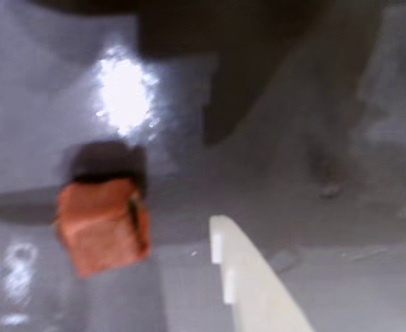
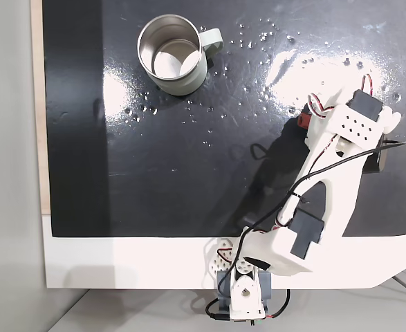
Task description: Grasp a cube and put it in the cup.
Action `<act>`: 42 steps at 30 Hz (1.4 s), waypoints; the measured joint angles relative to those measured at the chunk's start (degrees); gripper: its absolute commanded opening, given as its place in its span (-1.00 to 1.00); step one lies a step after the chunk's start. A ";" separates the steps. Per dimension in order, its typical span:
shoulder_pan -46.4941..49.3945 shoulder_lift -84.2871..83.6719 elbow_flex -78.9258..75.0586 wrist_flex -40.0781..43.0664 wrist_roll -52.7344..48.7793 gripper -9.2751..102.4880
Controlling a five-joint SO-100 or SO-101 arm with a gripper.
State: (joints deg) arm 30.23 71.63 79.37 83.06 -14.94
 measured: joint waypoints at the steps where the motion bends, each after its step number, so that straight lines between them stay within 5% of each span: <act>1: -0.18 -0.44 0.00 0.00 0.00 -0.17; 12: -1.58 -3.25 -1.05 -2.02 -0.26 -0.32; 21: -1.76 -4.04 -1.49 -2.02 -1.05 -0.72; 27: -1.58 -4.13 -1.49 -2.02 -2.02 -0.76; 42: -3.08 0.18 -20.57 14.24 0.62 -0.82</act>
State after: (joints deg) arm 27.16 71.81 58.80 97.29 -14.33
